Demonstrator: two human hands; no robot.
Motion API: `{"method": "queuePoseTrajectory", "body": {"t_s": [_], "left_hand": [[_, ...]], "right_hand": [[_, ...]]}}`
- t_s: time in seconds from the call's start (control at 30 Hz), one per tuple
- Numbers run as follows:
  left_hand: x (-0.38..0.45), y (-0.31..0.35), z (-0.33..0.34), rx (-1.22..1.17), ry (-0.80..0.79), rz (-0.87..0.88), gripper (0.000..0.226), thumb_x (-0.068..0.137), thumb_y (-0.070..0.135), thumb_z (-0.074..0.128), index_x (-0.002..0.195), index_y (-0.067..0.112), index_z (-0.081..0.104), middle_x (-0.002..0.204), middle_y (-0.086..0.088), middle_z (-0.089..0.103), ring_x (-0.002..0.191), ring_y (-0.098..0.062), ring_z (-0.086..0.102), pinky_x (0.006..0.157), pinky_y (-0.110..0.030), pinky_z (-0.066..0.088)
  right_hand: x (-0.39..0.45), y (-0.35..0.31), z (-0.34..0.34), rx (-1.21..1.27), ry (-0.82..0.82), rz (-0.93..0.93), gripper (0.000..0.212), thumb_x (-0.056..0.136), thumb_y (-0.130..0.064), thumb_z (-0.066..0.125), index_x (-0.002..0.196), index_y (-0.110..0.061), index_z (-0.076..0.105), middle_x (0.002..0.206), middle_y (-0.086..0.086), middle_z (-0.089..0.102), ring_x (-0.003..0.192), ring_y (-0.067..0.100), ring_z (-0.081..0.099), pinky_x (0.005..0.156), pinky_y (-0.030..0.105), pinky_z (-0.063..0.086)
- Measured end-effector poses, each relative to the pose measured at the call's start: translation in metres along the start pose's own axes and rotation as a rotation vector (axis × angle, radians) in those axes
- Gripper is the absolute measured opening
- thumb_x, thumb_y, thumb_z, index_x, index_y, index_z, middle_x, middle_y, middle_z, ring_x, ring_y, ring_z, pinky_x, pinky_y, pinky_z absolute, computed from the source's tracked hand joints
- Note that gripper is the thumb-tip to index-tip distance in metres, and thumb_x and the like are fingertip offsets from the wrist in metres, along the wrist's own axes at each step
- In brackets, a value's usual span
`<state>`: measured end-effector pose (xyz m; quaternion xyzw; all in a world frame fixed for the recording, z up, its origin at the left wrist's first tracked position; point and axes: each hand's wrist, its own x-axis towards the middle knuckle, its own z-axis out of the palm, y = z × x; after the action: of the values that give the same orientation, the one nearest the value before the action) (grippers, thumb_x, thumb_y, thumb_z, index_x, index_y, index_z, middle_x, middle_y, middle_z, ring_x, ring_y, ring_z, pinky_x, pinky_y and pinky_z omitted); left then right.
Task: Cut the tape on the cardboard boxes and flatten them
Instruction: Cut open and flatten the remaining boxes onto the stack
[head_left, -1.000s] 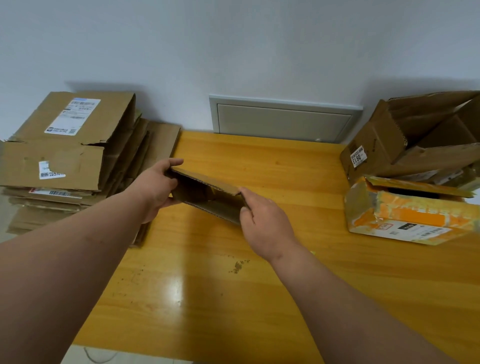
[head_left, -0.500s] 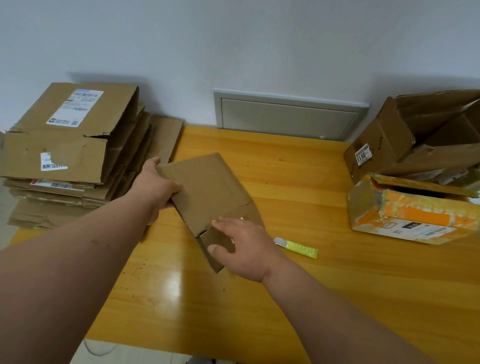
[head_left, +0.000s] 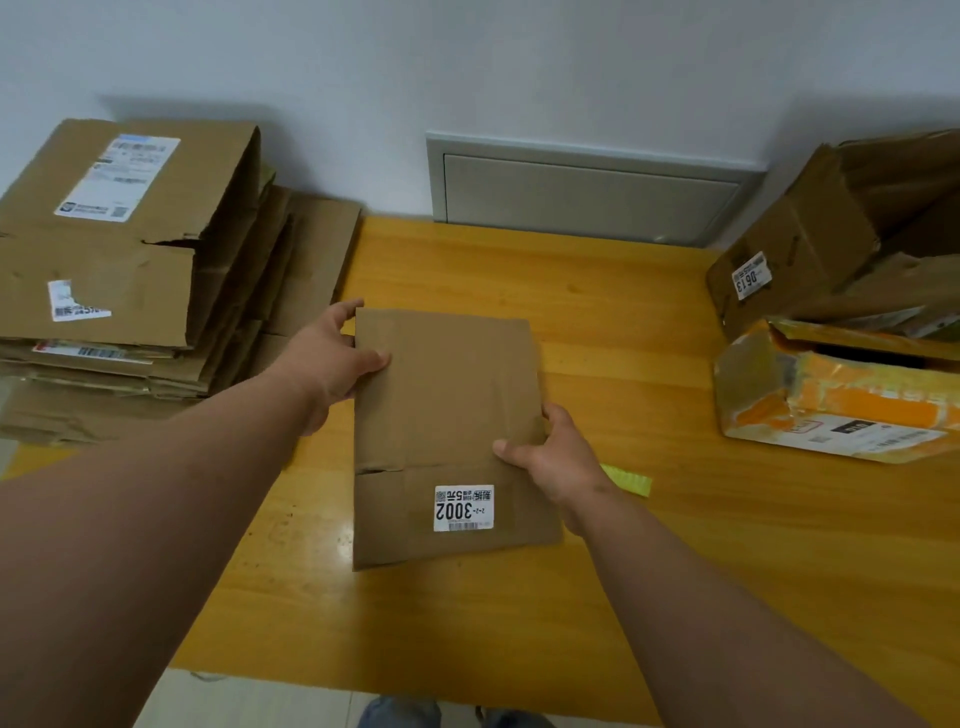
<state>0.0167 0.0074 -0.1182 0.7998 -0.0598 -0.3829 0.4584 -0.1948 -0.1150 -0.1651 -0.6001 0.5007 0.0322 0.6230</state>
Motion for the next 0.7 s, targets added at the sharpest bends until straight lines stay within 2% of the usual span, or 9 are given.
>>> {"method": "queuePoseTrajectory", "body": {"t_s": [0.13,0.2,0.27,0.33,0.4,0.43,0.5,0.6,0.7], "left_hand": [[0.007,-0.014,0.005,0.378,0.209,0.140,0.078,0.092,0.023,0.068,0.155,0.030,0.023,0.148,-0.007,0.045,0.129,-0.027,0.049,0.103,-0.045,0.043],[0.009,-0.026,0.007,0.554,0.211,0.182,0.080,0.093,0.027,0.067,0.156,0.029,0.019,0.157,-0.007,0.031,0.140,-0.030,0.036,0.110,-0.048,0.035],[0.007,-0.043,0.009,0.789,0.144,0.233,0.082,0.094,0.035,0.063,0.157,0.029,0.012,0.164,-0.005,0.011,0.148,-0.032,0.017,0.119,-0.050,0.024],[0.003,-0.064,0.013,1.020,0.035,0.308,0.082,0.095,0.050,0.053,0.157,0.033,0.002,0.166,0.001,-0.007,0.151,-0.029,-0.002,0.123,-0.048,0.011],[-0.001,-0.086,0.014,1.168,-0.067,0.385,0.081,0.095,0.062,0.040,0.155,0.037,-0.008,0.162,0.006,-0.020,0.150,-0.023,-0.016,0.121,-0.045,-0.003],[-0.003,-0.096,0.014,1.221,-0.097,0.424,0.079,0.095,0.064,0.034,0.155,0.037,-0.011,0.161,0.007,-0.025,0.149,-0.021,-0.021,0.119,-0.045,-0.008],[-0.006,-0.112,0.015,1.299,-0.115,0.529,0.075,0.098,0.061,0.027,0.154,0.034,-0.015,0.160,0.005,-0.027,0.148,-0.020,-0.025,0.118,-0.043,-0.013],[-0.009,-0.131,0.022,1.283,-0.128,0.651,0.064,0.099,0.057,0.006,0.151,0.030,-0.019,0.158,0.006,-0.029,0.147,-0.020,-0.028,0.117,-0.037,-0.019],[-0.011,-0.156,0.030,1.280,-0.162,0.624,0.068,0.093,0.059,-0.007,0.151,0.027,-0.021,0.158,0.006,-0.031,0.145,-0.017,-0.032,0.118,-0.037,-0.019]], "right_hand": [[0.002,0.002,0.018,0.028,0.010,-0.092,0.071,0.087,-0.021,0.074,0.145,-0.025,0.033,0.118,-0.010,0.057,0.106,0.014,0.058,0.091,0.029,0.047],[0.008,0.001,0.031,0.009,0.034,-0.131,0.064,0.090,-0.017,0.070,0.143,-0.025,0.036,0.109,-0.015,0.053,0.104,0.011,0.055,0.084,0.020,0.044],[0.016,0.003,0.043,-0.072,0.090,-0.142,0.056,0.093,-0.013,0.065,0.141,-0.020,0.038,0.111,-0.012,0.054,0.111,0.015,0.057,0.073,0.012,0.042],[0.021,0.006,0.053,-0.237,0.133,-0.110,0.066,0.095,-0.017,0.061,0.151,-0.014,0.026,0.133,0.003,0.050,0.124,0.023,0.051,0.084,0.017,0.042],[0.020,0.013,0.060,-0.506,0.202,-0.093,0.081,0.097,-0.026,0.058,0.157,-0.013,0.005,0.151,0.013,0.031,0.137,0.028,0.033,0.107,0.031,0.030],[0.017,0.016,0.062,-0.646,0.268,-0.135,0.085,0.096,-0.029,0.058,0.157,-0.014,0.001,0.156,0.013,0.021,0.141,0.029,0.024,0.114,0.035,0.022],[0.012,0.026,0.067,-0.854,0.358,-0.355,0.083,0.094,-0.028,0.058,0.158,-0.018,0.006,0.163,0.011,0.011,0.147,0.031,0.012,0.120,0.042,0.013],[0.007,0.048,0.077,-1.038,0.233,-0.659,0.065,0.098,-0.040,0.039,0.157,-0.021,0.017,0.165,0.010,0.008,0.152,0.028,0.006,0.121,0.047,0.007],[0.010,0.073,0.082,-1.220,0.039,-0.626,0.068,0.098,-0.059,0.016,0.156,-0.024,0.004,0.165,0.003,-0.006,0.151,0.021,-0.012,0.120,0.049,0.000]]}}
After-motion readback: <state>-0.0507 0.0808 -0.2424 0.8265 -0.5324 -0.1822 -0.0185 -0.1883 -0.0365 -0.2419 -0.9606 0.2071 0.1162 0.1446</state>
